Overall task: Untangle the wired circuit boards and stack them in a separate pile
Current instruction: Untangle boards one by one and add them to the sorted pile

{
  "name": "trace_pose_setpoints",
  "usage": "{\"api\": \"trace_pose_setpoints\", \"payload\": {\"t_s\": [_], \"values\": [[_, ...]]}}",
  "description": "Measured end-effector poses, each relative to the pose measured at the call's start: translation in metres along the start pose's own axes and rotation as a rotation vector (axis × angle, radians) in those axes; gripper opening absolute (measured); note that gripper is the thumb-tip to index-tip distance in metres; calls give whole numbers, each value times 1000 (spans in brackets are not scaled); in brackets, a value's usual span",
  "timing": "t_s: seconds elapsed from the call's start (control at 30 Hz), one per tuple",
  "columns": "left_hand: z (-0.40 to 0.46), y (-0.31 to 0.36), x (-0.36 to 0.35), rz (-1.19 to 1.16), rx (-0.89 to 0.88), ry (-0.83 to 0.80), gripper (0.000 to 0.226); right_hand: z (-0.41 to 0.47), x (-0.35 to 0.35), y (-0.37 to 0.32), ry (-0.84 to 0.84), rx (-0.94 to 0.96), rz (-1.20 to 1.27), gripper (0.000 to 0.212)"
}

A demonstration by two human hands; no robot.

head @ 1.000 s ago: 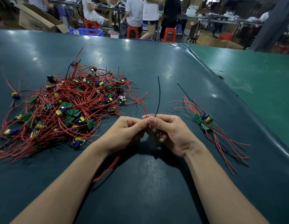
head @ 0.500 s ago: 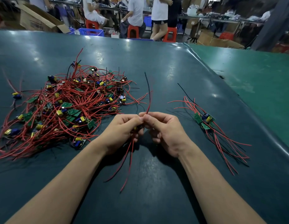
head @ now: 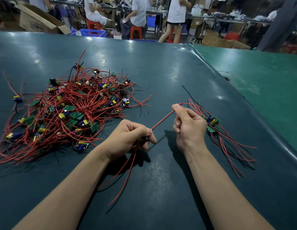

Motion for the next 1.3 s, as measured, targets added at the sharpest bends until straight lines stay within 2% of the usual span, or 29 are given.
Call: {"api": "trace_pose_setpoints", "payload": {"t_s": [0.17,0.3,0.37,0.43,0.5,0.53,0.6,0.77,0.9,1.0,1.13,1.2,1.3], "values": [[0,-1,1,-42,-13,-11,32,4,9,-3,62,31,39,31],[1,-1,7,-92,-30,41,31,2,6,1,22,-35,67,22],[3,-2,12,-151,-45,101,30,-2,-5,8,-101,-144,12,27],[5,-3,14,-197,-49,141,34,-14,-23,16,-328,-202,-146,32],[4,-4,11,-151,-47,141,37,-31,-39,21,-533,-180,-292,20],[4,-3,10,-117,-47,134,38,-35,-42,23,-572,-160,-323,16],[3,-3,9,-76,-37,121,39,-32,-40,20,-521,-133,-298,17],[2,-2,5,-21,-22,45,32,-7,-15,11,-197,-143,-62,17],[2,-2,4,-13,-35,12,29,4,3,5,-18,-89,-7,17],[2,-2,6,-18,-52,18,33,3,9,0,89,-27,-15,21],[2,2,15,-148,-118,104,29,13,36,-9,249,-10,134,29],[3,3,20,-269,-144,164,22,10,28,-9,159,2,8,25],[6,0,26,-534,-126,247,31,-14,-18,9,-218,-40,-255,11]]}}
Point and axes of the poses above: each hand's wrist, its own z-axis towards the middle knuckle, its own x-axis out of the back of the hand, y = z × x, the point moved 8 cm from there along z, towards the middle knuckle, and after that the axes turned 12 degrees about -z, right-handed, at the moved point
